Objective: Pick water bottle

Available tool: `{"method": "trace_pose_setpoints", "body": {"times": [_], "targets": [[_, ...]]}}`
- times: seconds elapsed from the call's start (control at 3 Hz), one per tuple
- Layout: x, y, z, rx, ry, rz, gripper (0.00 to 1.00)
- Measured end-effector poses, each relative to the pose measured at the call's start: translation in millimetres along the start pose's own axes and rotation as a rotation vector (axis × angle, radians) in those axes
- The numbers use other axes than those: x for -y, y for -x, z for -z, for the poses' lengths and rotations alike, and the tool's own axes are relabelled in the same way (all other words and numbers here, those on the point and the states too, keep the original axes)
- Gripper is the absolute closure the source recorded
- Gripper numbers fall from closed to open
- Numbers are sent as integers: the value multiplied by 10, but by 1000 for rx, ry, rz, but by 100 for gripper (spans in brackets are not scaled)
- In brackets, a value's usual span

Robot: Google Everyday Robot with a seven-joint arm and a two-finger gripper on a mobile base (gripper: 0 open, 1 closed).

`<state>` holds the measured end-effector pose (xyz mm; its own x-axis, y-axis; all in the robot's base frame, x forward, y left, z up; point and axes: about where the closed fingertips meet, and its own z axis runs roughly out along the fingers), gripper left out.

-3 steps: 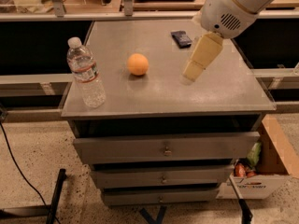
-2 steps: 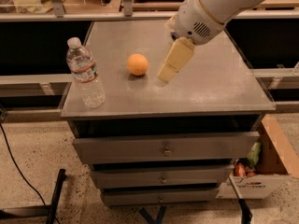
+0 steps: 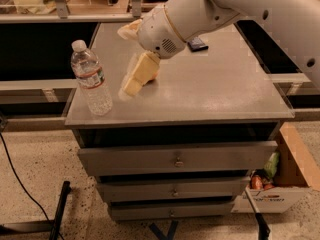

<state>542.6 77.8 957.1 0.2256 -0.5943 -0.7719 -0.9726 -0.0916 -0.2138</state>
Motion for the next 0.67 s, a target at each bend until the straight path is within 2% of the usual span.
{"method": "trace_pose_setpoints", "body": {"times": [0.33,0.67], "targets": [[0,0,-1,0,0,0,0],[18,-23,-124,17,32,-13,0]]}}
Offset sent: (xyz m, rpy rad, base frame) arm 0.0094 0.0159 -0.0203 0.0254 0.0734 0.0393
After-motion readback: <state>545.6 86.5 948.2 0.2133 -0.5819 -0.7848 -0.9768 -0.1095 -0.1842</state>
